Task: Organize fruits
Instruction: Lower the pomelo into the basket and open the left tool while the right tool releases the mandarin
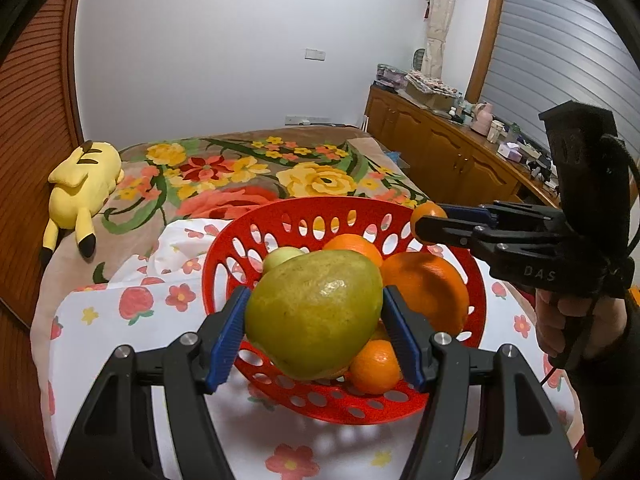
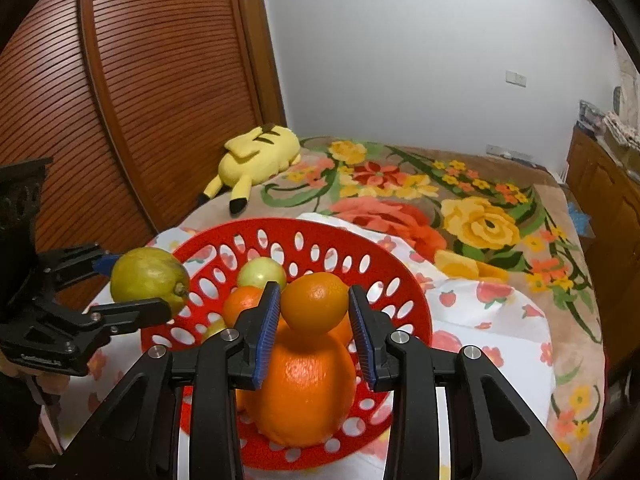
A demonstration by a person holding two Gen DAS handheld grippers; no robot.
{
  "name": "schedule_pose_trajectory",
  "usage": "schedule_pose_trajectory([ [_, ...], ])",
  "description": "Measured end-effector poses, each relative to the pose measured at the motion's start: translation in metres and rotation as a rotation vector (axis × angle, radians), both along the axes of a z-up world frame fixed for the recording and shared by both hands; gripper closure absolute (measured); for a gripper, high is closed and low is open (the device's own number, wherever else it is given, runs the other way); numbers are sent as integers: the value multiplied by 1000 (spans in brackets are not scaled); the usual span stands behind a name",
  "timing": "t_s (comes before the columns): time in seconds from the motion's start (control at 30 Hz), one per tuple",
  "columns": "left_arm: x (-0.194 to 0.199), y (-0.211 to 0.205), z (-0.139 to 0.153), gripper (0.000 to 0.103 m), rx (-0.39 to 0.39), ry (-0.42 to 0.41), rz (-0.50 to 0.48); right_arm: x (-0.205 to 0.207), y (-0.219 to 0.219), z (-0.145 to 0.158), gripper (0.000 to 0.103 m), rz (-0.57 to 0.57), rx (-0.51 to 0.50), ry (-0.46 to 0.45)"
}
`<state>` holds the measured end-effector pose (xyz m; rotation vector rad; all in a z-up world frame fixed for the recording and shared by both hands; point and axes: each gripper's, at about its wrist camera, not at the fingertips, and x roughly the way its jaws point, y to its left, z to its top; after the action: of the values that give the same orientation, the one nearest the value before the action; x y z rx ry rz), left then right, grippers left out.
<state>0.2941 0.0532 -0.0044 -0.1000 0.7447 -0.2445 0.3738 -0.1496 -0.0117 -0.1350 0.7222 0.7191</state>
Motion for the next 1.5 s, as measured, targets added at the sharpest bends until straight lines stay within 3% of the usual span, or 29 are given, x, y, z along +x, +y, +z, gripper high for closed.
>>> schedule_pose_trajectory([
  [0.43, 6, 2, -9, 38, -4, 18, 11, 8, 0, -5, 68, -13, 8, 12],
  [0.9, 13, -4, -21, 37, 27, 58, 30, -10, -8, -3, 67, -12, 21, 0],
  [1.1, 8, -5, -6, 35, 45, -11, 44, -13, -10, -3, 67, -11, 27, 1],
  [1.5, -8, -10, 6, 35, 57, -35, 38, -34, -21, -4, 66, -37, 45, 0],
])
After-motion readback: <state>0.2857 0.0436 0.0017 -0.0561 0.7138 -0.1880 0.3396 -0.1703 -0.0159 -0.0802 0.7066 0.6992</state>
